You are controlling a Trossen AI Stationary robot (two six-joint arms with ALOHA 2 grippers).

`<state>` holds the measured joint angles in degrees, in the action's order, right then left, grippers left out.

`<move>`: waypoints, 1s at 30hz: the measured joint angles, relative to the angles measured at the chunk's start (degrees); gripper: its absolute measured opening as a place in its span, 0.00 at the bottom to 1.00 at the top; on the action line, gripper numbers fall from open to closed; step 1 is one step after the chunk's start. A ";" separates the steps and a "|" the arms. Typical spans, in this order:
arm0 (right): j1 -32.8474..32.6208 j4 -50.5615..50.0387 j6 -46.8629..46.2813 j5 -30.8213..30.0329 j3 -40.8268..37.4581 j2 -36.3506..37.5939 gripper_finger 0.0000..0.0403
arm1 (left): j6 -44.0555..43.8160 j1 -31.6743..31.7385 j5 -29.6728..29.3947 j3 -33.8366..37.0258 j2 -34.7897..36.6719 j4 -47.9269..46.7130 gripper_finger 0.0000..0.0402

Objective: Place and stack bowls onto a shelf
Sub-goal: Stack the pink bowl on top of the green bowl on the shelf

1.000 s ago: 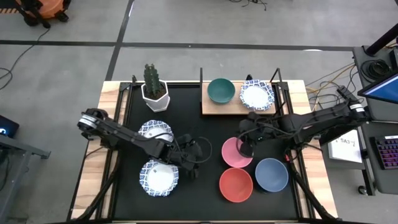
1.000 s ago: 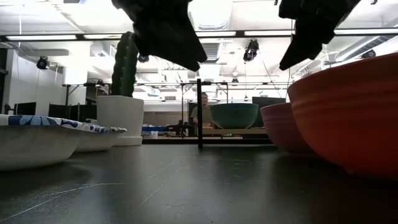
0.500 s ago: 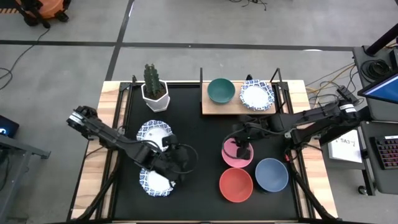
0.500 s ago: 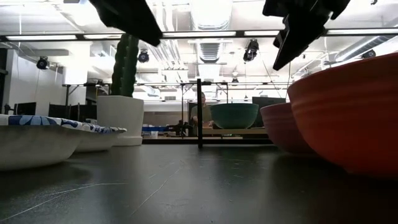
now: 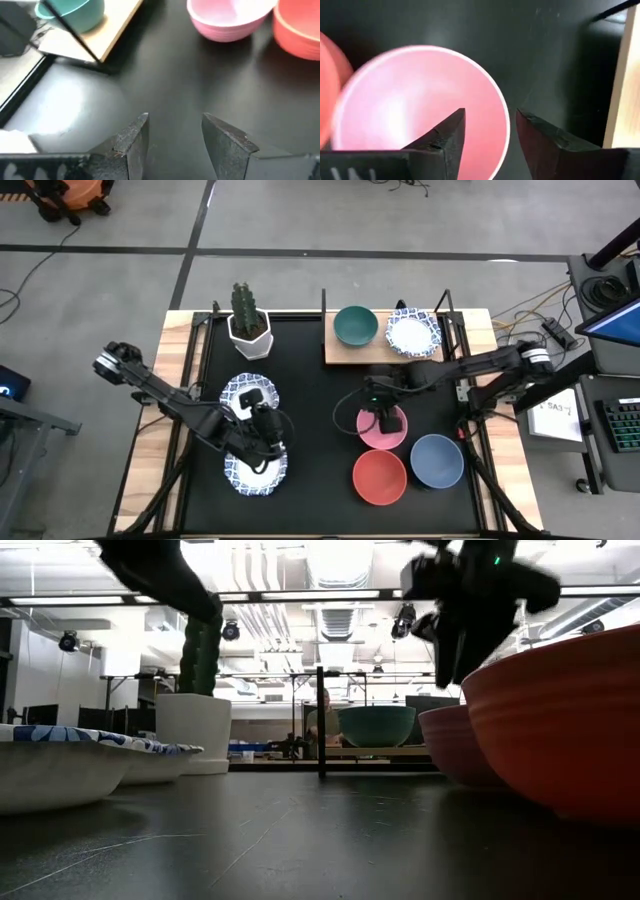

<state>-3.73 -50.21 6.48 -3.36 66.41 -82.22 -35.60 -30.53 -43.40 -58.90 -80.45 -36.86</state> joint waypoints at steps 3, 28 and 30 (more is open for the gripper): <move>2.36 -0.07 1.05 -0.96 -0.02 -3.53 0.43 | -2.05 -0.06 -0.65 2.21 1.60 0.00 0.41; 6.76 -6.65 -0.47 3.61 6.22 -12.01 0.02 | -5.53 0.16 -5.64 6.25 1.95 1.25 0.41; 6.78 -8.40 -0.90 3.57 8.49 -11.33 0.02 | -5.72 0.16 -5.64 6.25 1.95 1.27 0.41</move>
<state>3.05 -58.61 5.57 0.21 74.90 -93.55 -41.32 -30.37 -49.04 -52.64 -78.50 -35.59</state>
